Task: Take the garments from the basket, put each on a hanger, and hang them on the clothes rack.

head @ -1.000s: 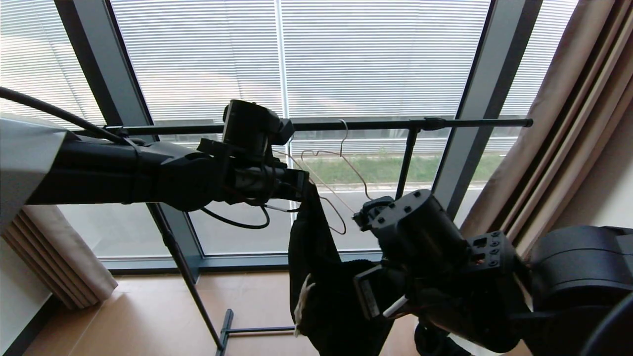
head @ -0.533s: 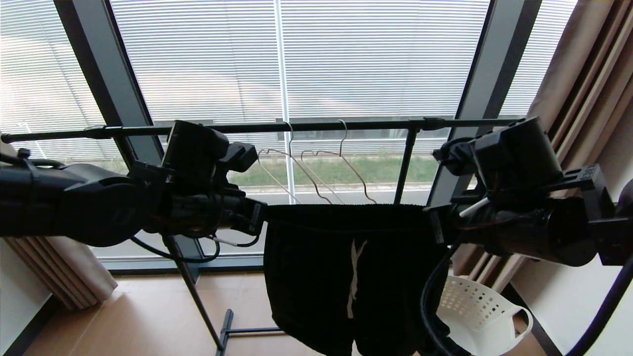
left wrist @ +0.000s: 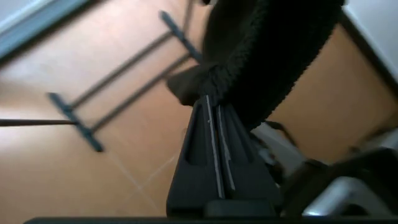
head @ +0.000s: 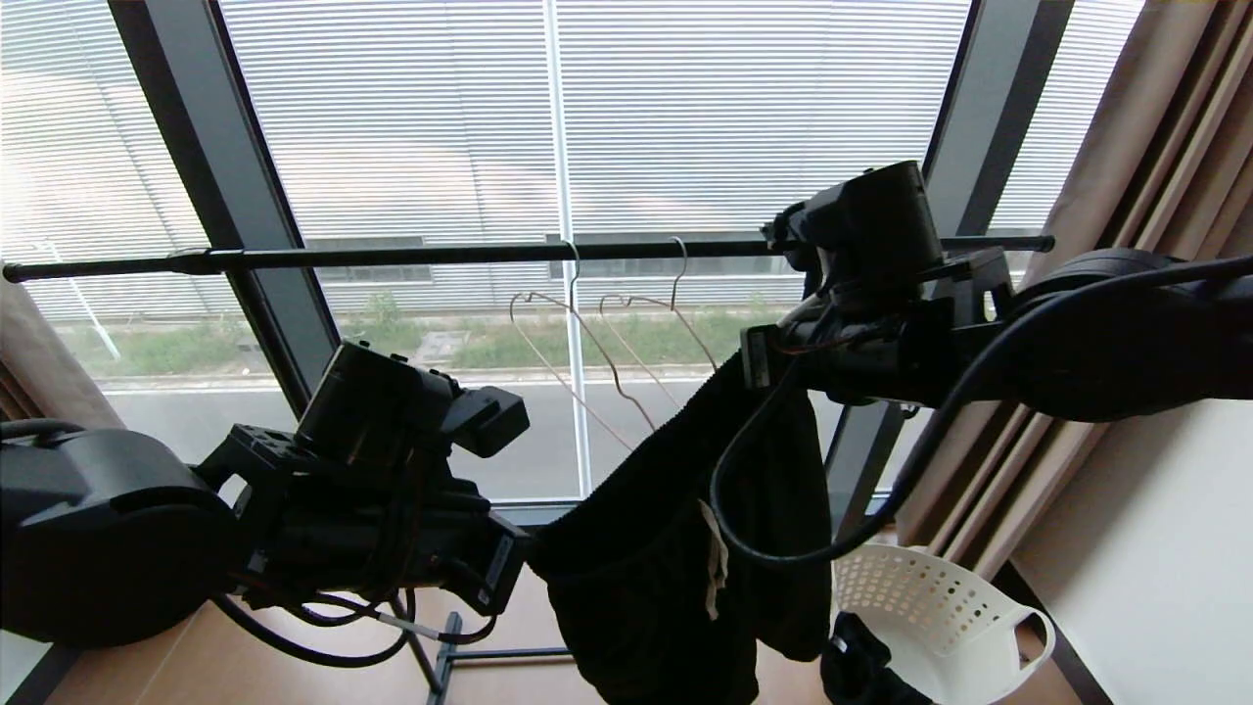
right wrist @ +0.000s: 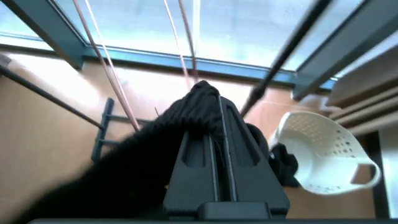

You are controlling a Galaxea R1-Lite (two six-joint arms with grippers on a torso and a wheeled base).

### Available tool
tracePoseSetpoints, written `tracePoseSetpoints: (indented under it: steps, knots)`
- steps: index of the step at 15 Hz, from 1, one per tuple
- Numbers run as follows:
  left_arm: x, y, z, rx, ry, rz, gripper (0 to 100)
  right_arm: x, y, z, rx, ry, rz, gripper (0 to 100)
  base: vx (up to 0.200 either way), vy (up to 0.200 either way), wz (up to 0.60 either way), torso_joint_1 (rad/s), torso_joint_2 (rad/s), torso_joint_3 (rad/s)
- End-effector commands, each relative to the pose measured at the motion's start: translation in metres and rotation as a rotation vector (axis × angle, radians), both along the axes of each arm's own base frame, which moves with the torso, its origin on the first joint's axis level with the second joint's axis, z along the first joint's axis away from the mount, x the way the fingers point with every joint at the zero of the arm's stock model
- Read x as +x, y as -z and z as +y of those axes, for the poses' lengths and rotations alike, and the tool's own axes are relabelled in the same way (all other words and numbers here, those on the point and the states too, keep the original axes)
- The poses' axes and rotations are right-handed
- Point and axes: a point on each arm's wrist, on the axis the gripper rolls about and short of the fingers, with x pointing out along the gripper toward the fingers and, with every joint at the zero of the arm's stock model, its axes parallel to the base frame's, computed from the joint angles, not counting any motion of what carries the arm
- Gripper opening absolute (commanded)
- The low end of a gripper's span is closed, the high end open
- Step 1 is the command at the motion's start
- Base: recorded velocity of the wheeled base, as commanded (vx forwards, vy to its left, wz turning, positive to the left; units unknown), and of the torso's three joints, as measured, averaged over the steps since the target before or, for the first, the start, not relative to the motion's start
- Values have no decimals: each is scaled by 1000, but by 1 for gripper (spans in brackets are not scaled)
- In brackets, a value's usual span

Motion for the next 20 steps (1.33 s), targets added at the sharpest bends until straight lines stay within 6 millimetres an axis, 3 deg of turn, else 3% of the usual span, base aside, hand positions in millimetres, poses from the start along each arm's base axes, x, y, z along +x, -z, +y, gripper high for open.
tracePoseSetpoints:
  steps: [1,6,11,15,20]
  knots:
    - [-8,4,-16,-29,37,43,0,21,27,37,-16,-43,26,0,0,0,0,0,0,0]
    - [-20,6,-52,-75,100,104,0,25,29,69,37,-108,9,0,0,0,0,0,0,0]
    - [-16,9,-55,-100,61,130,0,19,25,68,107,-91,30,0,0,0,0,0,0,0]
    - [-11,15,-36,-86,-15,153,0,10,21,45,107,-63,52,0,0,0,0,0,0,0]
    - [3,10,1,-100,-146,132,0,-7,11,-15,90,35,72,0,0,0,0,0,0,0]
